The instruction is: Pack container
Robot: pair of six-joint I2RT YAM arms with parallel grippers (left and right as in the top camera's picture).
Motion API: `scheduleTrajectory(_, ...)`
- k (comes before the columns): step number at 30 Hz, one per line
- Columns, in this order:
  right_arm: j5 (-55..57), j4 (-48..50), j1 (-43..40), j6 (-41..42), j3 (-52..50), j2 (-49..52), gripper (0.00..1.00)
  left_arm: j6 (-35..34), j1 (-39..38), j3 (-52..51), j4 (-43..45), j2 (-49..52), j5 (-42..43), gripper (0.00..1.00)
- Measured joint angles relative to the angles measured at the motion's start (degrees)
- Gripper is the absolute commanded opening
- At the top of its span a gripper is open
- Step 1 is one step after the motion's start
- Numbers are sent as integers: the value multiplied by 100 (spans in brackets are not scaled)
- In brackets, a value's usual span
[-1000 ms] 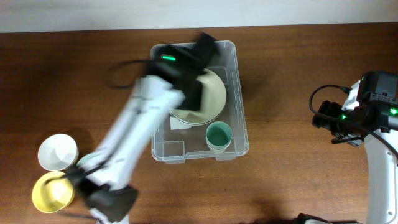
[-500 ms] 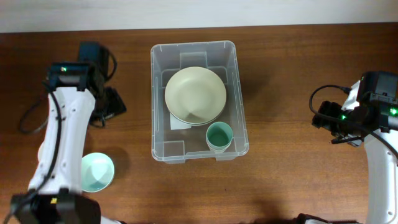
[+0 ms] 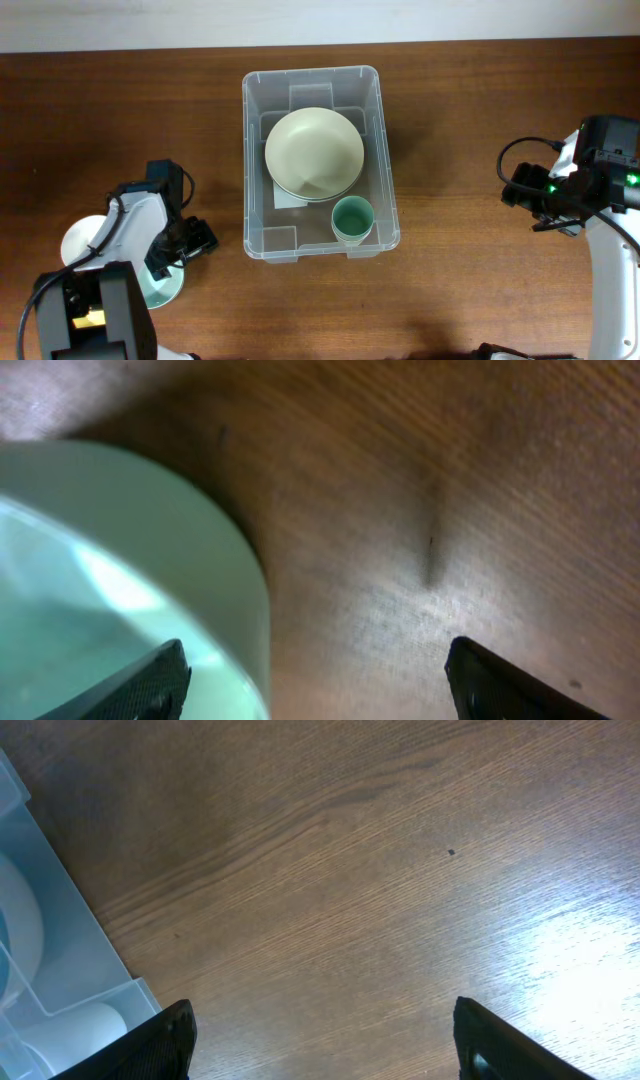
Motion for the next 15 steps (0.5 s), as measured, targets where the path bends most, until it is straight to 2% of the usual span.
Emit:
scheduleTrajectory(1,0,2,0,-2,0,0,78,0,0,-26,48,0,2,46)
scheduleTrajectory(2,0,0,0,-2,0,0,78,33,0,-74,160,0,0,38)
scheduleTrajectory(3,-2,2,0,-2,0,0,78,24,0,-87,225,0,-2,24)
scheduleTrajectory(4,0,0,0,0,0,0,78,57,0,-92,352,0,-11,20)
scheduleTrajectory(7,-2,0,0,2,0,0,78,90,0,-92,525,0,-20,1)
scheduleTrajectory(12,-2,0,0,0,0,0,78,63,0,-42,573,-20,-109,1)
scheduleTrajectory(15,-2,0,0,0,0,0,78,81,-22,328,413,-20,-94,1)
